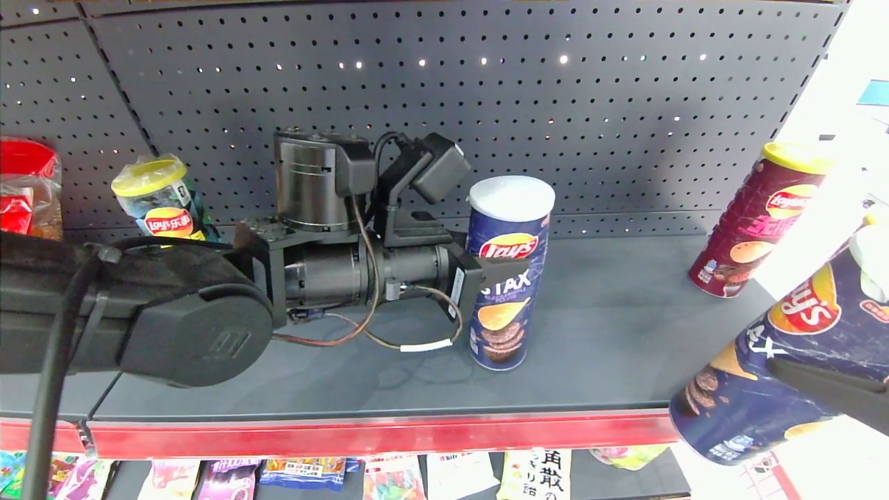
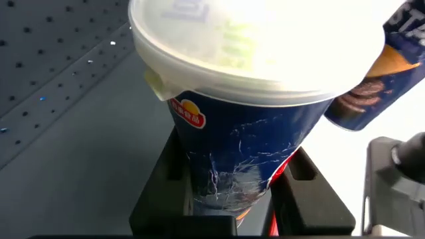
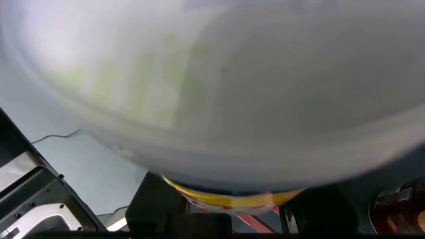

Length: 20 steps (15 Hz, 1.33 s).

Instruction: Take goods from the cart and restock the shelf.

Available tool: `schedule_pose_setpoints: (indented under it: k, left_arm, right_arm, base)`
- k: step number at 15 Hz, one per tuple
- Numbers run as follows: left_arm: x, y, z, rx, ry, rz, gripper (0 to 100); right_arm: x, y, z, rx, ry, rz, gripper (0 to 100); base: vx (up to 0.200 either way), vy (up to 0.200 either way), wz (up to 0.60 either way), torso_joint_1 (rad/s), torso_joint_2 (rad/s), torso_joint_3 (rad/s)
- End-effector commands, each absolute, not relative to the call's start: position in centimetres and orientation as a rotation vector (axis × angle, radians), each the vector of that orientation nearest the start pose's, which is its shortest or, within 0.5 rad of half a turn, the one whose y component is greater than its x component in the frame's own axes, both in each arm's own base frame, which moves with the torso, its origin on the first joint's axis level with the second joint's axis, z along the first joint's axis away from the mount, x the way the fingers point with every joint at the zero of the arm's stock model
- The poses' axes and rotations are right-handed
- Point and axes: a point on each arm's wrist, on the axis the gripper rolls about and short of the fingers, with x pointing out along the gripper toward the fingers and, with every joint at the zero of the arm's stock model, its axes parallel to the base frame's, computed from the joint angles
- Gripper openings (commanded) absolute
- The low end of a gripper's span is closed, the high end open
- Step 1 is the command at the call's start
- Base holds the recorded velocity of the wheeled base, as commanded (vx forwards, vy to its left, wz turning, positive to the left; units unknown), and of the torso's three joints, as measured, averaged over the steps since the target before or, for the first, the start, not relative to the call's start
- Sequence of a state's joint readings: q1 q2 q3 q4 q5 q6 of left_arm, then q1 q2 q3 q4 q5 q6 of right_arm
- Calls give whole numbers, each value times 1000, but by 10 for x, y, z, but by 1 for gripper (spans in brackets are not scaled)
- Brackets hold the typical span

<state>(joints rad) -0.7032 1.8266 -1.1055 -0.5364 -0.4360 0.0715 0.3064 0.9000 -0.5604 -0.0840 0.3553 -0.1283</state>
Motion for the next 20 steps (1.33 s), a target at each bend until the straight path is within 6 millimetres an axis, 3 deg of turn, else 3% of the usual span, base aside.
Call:
schedule_pose_setpoints:
  k: [1, 20]
  left_arm:
    - [259, -238, 211, 92, 153, -1149, 0]
    - [227, -229, 199, 113, 201, -1154, 0]
  right_arm:
    - [94, 38, 223, -117, 213, 675, 0]
    - [95, 38, 224, -118, 213, 676, 0]
  base:
    - [0, 0, 0, 0, 0, 0]
    - [0, 0, 0, 0, 0, 0]
